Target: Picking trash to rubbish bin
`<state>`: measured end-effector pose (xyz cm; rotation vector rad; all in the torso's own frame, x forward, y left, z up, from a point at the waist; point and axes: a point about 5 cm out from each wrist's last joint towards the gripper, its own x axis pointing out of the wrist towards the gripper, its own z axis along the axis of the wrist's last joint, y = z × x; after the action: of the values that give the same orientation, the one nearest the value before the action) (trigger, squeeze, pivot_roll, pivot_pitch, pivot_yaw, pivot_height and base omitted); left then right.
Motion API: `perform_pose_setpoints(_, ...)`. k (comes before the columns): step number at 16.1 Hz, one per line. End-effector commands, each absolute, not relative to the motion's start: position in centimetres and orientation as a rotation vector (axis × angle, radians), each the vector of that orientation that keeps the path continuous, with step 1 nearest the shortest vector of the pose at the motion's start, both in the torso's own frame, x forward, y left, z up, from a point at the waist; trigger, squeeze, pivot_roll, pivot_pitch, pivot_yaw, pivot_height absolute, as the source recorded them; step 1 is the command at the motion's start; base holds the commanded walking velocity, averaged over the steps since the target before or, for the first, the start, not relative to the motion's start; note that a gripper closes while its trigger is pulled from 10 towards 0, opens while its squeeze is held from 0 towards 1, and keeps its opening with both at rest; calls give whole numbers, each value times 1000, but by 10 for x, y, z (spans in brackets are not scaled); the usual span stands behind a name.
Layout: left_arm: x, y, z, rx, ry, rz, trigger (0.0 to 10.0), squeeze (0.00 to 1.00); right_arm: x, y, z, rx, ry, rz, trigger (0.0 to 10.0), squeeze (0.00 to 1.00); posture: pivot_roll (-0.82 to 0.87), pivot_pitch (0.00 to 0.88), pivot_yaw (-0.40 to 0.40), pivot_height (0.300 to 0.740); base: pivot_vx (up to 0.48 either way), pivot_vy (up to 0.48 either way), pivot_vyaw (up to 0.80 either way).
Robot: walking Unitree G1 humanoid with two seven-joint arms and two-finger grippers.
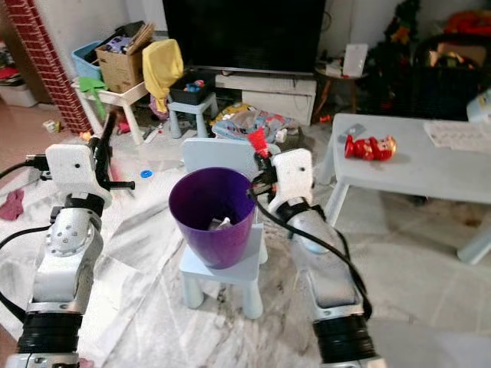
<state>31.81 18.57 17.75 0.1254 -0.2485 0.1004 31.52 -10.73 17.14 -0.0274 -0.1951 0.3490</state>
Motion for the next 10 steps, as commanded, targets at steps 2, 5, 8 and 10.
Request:
perform_pose_setpoints(2,320,180,177,129,-246,78,0,0,317,-113,172,-23,-193,331,0,0,-19,0,11,740,0,480,0)
perform_pose_setpoints(5,321,180,177,129,-242,81,0,0,318,-113,173,-21,-197,334,0,0,-22,0,8,740,0,462,0)
perform_pose_setpoints(8,321,179,180,127,-262,80,0,0,318,-114,174,-19,-199,337,0,0,-25,0,5,740,0,143,0)
perform_pose_setpoints(10,321,178,180,120,-262,81,118,0,318,-114,174,-17,-198,334,0,0,-27,0,2,740,0,0,0)
